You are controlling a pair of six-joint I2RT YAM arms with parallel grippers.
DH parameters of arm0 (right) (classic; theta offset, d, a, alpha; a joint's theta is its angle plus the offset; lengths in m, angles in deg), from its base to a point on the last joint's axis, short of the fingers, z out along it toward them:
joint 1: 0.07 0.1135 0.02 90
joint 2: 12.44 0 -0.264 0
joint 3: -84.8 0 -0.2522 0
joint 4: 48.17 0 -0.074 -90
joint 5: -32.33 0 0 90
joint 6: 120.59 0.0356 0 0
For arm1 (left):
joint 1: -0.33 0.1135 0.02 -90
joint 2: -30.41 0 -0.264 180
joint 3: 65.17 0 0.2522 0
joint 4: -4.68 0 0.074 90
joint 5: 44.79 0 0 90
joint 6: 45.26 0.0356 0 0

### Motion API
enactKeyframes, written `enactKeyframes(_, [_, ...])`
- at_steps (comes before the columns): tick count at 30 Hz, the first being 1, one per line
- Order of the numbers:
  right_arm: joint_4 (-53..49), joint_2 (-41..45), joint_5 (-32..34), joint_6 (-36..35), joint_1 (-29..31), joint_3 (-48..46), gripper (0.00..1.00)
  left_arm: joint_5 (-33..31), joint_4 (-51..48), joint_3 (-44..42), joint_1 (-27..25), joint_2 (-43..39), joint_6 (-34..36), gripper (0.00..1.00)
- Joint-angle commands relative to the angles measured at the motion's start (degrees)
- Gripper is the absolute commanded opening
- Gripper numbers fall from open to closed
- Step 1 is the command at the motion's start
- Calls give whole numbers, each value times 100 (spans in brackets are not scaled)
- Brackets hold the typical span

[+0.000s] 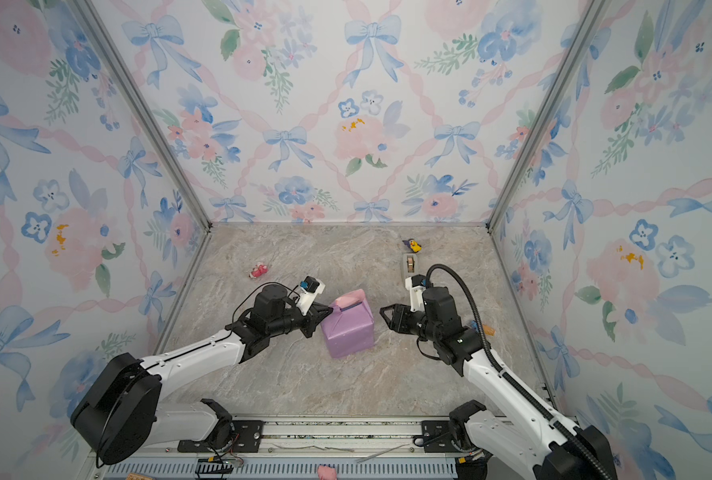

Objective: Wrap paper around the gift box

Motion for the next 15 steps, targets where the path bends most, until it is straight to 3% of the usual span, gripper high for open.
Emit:
enactKeyframes(1, [90, -643, -185, -584, 13, 747, 50, -483, 295, -176, -89, -225, -301, 6])
enactKeyframes(8, [-166, -1702, -300, -1476, 456, 1443, 51, -729, 477, -345, -183, -294, -463, 10])
enactKeyframes(15, [-426, -2101, -396, -2264, 751, 1563, 51, -809, 503, -234, -184, -261, -517, 26])
